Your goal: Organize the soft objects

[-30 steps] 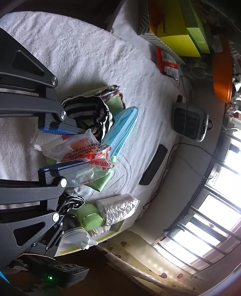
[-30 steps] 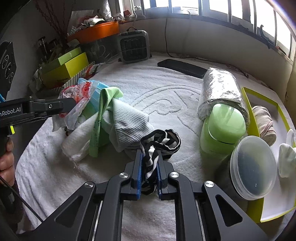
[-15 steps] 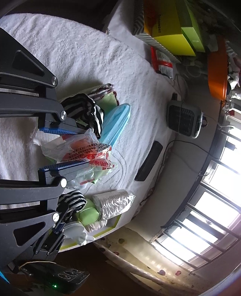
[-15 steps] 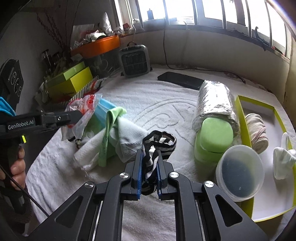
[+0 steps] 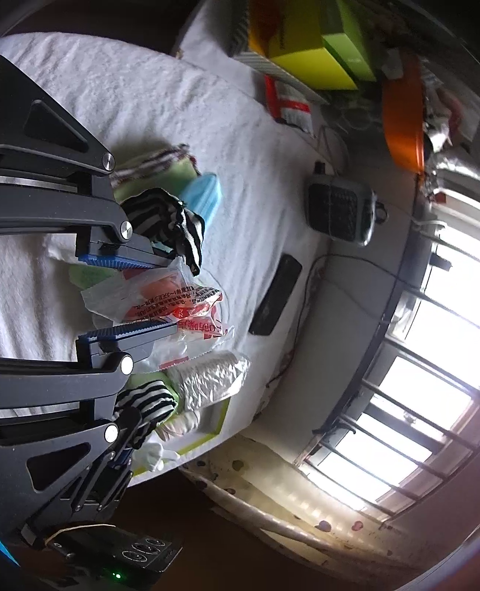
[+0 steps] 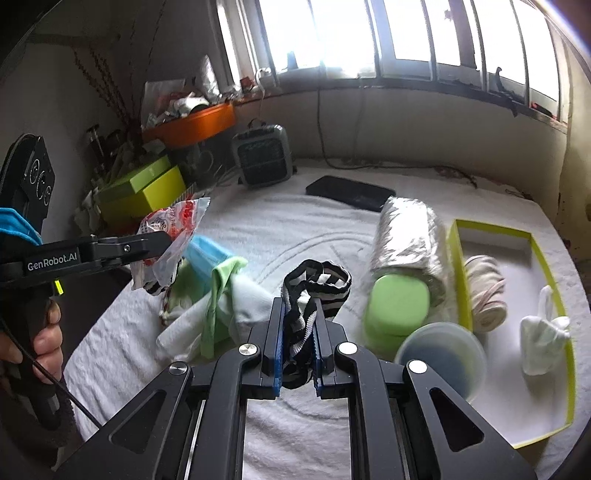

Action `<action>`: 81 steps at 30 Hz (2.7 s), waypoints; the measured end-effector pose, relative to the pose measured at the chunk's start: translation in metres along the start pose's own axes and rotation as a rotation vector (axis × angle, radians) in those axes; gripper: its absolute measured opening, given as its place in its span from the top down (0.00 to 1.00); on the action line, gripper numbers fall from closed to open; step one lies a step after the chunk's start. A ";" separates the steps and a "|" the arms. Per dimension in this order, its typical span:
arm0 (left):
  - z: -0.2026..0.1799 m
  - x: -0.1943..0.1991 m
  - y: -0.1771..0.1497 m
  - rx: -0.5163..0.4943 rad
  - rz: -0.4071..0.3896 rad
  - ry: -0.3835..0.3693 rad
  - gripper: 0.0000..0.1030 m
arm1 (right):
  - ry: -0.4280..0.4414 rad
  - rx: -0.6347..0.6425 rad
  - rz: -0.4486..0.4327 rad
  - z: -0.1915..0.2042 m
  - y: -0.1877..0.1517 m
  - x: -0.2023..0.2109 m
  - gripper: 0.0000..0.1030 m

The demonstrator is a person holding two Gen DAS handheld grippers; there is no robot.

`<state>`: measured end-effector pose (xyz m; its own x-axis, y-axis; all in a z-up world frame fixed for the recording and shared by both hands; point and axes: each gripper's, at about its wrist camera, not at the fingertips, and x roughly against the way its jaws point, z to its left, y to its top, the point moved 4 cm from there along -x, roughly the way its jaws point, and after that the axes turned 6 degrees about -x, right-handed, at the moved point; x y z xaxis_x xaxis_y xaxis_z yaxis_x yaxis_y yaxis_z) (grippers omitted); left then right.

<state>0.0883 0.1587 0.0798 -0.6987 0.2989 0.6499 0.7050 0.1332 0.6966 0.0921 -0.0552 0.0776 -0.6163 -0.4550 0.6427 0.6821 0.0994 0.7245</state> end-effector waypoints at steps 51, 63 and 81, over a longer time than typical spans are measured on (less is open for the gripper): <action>-0.039 -0.029 -0.026 -0.156 0.010 0.125 0.54 | -0.010 -0.063 0.059 -0.037 -0.014 -0.012 0.88; -0.049 -0.057 -0.025 -0.133 0.073 0.098 0.59 | -0.007 -0.067 0.062 -0.041 -0.016 -0.012 0.88; -0.046 -0.032 0.009 -0.254 0.038 0.099 0.50 | 0.006 -0.078 0.058 -0.044 -0.017 -0.011 0.88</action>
<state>0.1113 0.1075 0.0794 -0.6899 0.2035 0.6947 0.6864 -0.1210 0.7171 0.1041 -0.0906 0.0474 -0.5729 -0.4556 0.6814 0.7454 0.0562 0.6643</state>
